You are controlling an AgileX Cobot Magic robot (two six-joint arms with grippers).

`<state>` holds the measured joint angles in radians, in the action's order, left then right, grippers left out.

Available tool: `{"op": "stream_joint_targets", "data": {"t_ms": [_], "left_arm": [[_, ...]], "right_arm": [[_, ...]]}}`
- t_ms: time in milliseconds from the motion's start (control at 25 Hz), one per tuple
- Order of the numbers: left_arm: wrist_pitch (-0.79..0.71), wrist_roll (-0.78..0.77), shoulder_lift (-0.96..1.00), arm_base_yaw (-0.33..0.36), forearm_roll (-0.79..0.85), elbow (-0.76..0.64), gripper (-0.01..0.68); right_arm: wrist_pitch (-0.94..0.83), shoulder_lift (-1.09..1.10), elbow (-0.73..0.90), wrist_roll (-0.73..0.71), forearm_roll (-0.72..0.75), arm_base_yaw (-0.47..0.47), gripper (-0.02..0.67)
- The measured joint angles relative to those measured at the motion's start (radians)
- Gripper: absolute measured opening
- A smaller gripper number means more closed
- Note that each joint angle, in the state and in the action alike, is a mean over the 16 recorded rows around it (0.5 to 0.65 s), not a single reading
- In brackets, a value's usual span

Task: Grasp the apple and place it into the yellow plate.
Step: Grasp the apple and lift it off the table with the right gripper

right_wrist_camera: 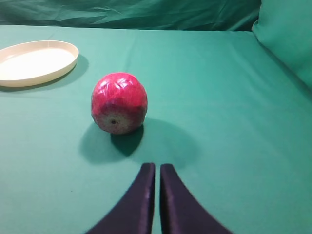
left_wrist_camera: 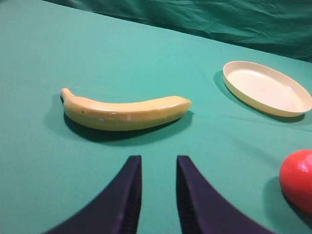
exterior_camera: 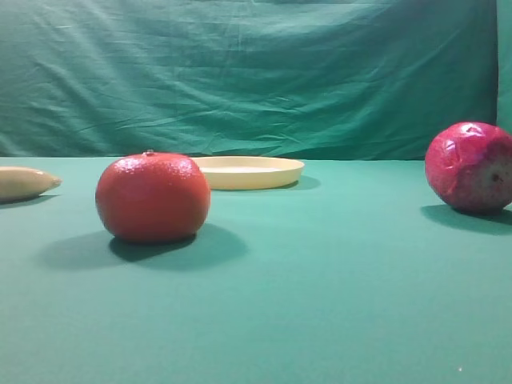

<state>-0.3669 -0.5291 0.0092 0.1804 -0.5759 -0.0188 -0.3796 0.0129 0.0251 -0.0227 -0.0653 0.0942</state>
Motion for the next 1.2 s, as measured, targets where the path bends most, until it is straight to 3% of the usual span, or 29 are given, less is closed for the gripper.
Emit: {"op": "stream_joint_targets", "data": {"t_ms": [440,720,1200], "left_arm": [[0.0,0.0,0.0,0.0,0.0,0.0,0.157],[0.0,0.0,0.0,0.0,0.0,0.0,0.157],[0.0,0.0,0.0,0.0,0.0,0.0,0.157]], "right_arm": [[0.159,0.0,-0.004,-0.004,-0.079,0.0,0.0],[0.237,-0.066,-0.089,0.0,-0.153,0.0,0.0],[-0.007,-0.552,-0.476,-0.081,-0.179,0.0,0.0]]}}
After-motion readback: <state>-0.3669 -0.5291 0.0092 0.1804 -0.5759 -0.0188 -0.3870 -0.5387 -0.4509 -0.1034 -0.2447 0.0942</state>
